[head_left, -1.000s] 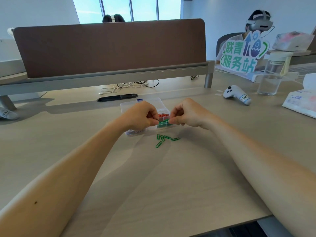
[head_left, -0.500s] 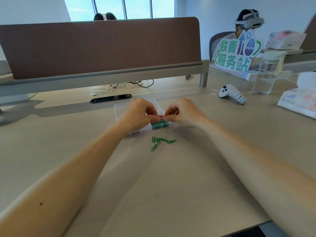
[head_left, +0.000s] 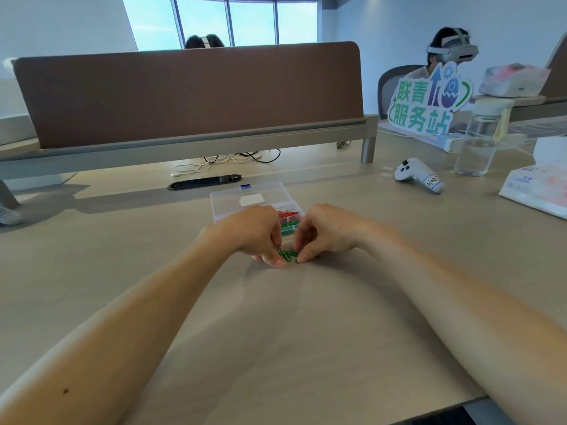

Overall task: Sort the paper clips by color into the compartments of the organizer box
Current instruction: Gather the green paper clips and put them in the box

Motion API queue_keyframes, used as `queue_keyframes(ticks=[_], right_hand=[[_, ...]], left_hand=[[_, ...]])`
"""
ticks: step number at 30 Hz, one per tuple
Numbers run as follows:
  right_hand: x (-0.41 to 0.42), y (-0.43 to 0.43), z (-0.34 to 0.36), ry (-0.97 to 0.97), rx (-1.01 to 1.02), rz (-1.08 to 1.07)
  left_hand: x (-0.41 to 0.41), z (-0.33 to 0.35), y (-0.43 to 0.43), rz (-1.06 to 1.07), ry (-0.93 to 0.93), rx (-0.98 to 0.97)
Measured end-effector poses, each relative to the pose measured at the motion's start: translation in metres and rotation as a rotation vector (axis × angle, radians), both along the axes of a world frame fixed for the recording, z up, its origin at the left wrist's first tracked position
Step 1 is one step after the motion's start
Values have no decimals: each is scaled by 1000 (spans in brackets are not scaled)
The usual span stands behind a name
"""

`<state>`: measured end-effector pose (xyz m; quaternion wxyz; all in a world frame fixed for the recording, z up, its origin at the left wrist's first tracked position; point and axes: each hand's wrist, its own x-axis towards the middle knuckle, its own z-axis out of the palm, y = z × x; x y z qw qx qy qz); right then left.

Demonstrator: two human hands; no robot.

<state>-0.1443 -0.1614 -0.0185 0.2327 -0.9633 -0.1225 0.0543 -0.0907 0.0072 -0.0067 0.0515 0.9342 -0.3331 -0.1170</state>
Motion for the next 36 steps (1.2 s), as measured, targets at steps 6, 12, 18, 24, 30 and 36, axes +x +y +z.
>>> queue_keyframes(ticks=[6,12,18,24,30,36], right_hand=[[1,4,-1,-47,-23,-27],[1,5,-1,-71,-62,-17],[-3,-14,8,-13,-91,-42],[1,-6,5,18,-116,-33],[1,-6,2,12,-139,-33],[0,-5,2,-6,-138,-24]], left_hand=[[2,-4,0,5,50,-91],[-1,-4,-1,-59,-3,-20],[-1,5,3,-139,-77,-107],[-1,-5,-4,-218,-39,-128],[-5,-5,-7,-232,-38,-70],[-10,-5,-8,-220,-115,-46]])
